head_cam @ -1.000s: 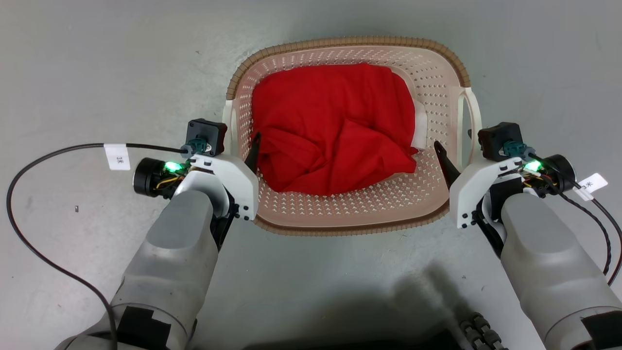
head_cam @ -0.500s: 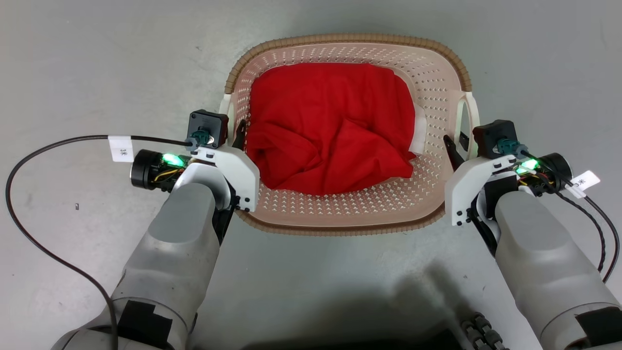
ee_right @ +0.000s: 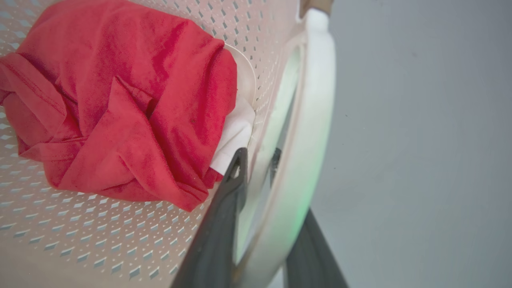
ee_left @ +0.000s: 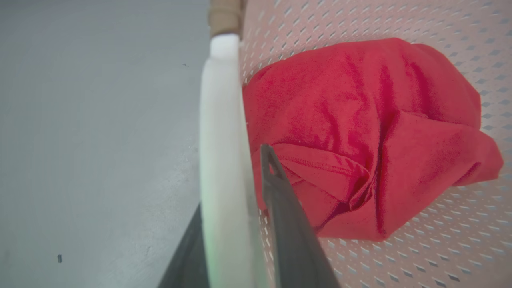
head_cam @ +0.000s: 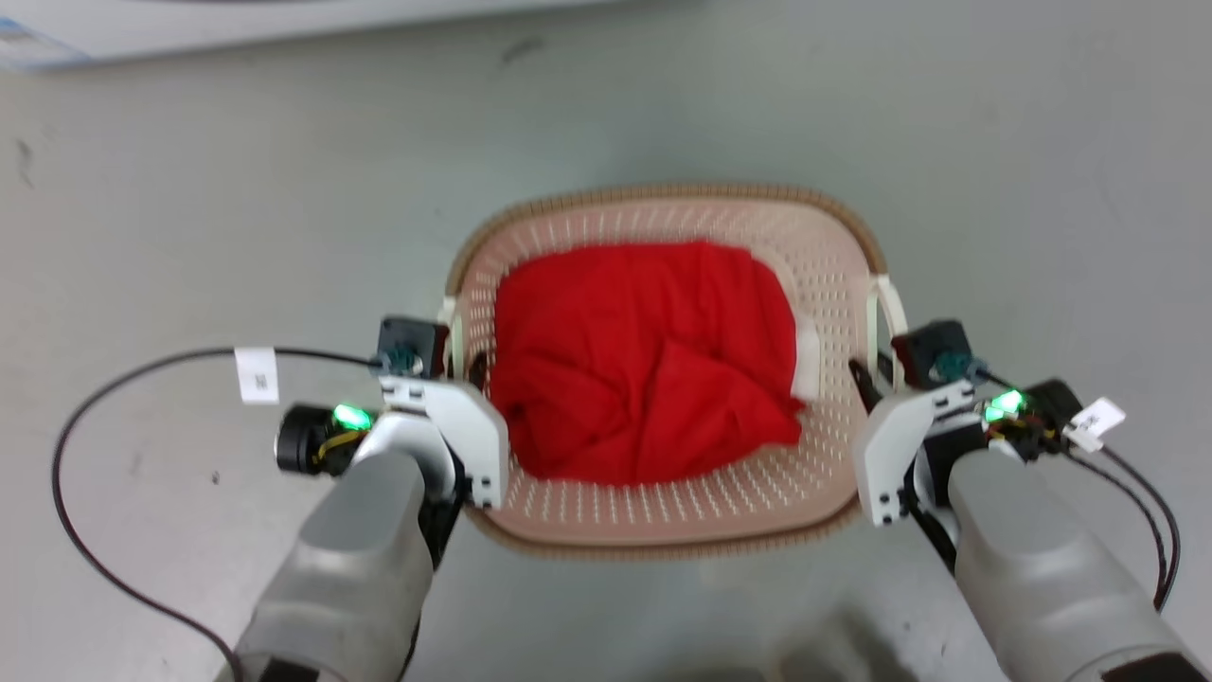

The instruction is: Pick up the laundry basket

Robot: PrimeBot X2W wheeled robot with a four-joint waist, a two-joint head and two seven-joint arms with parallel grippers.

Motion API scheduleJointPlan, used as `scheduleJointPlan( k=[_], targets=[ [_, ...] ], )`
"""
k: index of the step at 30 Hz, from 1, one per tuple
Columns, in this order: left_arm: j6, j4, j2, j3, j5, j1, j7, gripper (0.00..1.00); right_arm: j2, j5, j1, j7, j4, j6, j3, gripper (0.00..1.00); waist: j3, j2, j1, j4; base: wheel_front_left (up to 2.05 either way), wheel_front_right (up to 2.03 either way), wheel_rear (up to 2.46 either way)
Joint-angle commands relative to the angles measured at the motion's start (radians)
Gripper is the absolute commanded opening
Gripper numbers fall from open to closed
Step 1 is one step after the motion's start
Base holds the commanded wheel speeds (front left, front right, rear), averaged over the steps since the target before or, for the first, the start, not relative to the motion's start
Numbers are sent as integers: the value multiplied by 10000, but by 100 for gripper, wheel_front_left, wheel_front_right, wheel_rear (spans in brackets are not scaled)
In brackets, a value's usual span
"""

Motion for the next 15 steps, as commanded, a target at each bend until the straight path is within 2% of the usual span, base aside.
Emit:
scheduleJointPlan(
  k=[1, 15],
  targets=[
    [-155, -88, -54, -334, -195, 433, 217, 0, -31, 45, 159, 46, -14, -3, 162, 0, -960, 0, 0, 190, 0, 0, 0],
    [-174, -701, -122, -2049, -2682, 2003, 2004, 0, 92, 1285, 1560, 1501, 54, -2, 1746, 0, -4094, 0, 0, 543, 0, 0, 0]
  ],
)
